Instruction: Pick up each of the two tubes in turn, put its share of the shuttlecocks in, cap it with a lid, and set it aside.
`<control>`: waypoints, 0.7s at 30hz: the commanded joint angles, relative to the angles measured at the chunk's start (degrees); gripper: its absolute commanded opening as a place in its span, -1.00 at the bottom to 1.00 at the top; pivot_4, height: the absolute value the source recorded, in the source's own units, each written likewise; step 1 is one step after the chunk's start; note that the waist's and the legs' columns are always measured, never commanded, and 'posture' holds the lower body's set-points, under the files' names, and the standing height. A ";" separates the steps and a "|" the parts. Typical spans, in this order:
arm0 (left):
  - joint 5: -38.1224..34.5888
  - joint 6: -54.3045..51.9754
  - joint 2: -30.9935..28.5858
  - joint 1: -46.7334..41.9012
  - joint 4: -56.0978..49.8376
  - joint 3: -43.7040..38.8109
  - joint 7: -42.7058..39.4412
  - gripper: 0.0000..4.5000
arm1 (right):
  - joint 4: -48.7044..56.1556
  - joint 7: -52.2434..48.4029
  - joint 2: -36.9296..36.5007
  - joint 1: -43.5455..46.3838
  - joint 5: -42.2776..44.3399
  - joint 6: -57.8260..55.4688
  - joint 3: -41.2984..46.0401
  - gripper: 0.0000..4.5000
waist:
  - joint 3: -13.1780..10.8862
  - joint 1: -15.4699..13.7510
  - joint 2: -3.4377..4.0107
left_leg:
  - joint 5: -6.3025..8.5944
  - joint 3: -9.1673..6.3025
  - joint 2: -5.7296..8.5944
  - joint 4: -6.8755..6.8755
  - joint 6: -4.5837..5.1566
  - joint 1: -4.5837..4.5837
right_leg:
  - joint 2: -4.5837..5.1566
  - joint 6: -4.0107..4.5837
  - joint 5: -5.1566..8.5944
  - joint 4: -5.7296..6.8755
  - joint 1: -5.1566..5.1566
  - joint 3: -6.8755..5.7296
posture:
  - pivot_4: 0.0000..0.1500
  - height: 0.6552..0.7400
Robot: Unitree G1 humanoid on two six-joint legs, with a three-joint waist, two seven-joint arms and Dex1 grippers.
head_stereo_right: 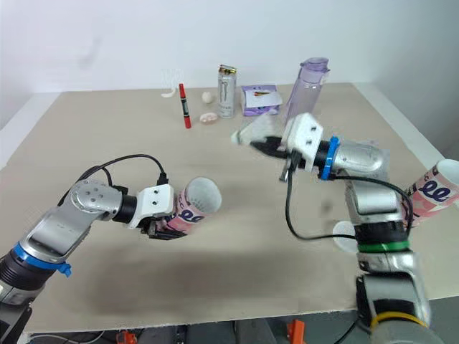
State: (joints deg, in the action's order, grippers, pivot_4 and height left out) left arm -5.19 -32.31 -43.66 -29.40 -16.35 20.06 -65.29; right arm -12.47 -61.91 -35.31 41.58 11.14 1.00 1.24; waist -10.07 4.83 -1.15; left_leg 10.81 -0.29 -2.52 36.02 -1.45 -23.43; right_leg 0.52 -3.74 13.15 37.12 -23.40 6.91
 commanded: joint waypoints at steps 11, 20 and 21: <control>1.29 -2.37 -0.42 -1.06 3.52 3.05 -1.71 0.49 | 32.55 -13.89 -13.53 -3.19 1.18 7.50 -6.39 -0.93 | -0.01 -0.07 -0.19 | 0.05 0.08 -0.08 -0.04 -0.07 0.11 | -0.02 0.23 0.09 0.01 -0.03 -0.02 | 1.00 1.00; 1.08 -3.14 -0.05 -1.00 3.14 3.17 -1.08 0.49 | 34.36 -13.61 -10.82 -0.86 -0.72 7.75 -12.09 -0.93 | -0.01 -0.31 -0.19 | 0.06 0.07 -0.08 -0.05 -0.09 0.11 | -0.02 0.24 0.14 0.02 -0.02 -0.03 | 1.00 1.00; 1.09 -3.26 -0.01 -0.92 3.02 3.22 -0.99 0.49 | 34.30 -13.64 -10.60 -0.47 -0.78 7.73 -12.48 -0.93 | -0.01 -0.33 -0.19 | 0.06 0.06 -0.08 -0.05 -0.09 0.11 | -0.02 0.24 0.14 0.02 -0.02 -0.03 | 1.00 1.00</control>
State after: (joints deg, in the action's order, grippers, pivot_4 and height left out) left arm -5.48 -33.68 -43.52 -31.55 -14.95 21.17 -66.81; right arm 20.07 -75.91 -46.88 38.69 10.85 8.43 -10.42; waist -10.08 4.50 -1.34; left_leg 10.88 -0.23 -2.60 35.97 -1.55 -23.33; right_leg 0.50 -3.50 13.29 37.14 -23.41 6.87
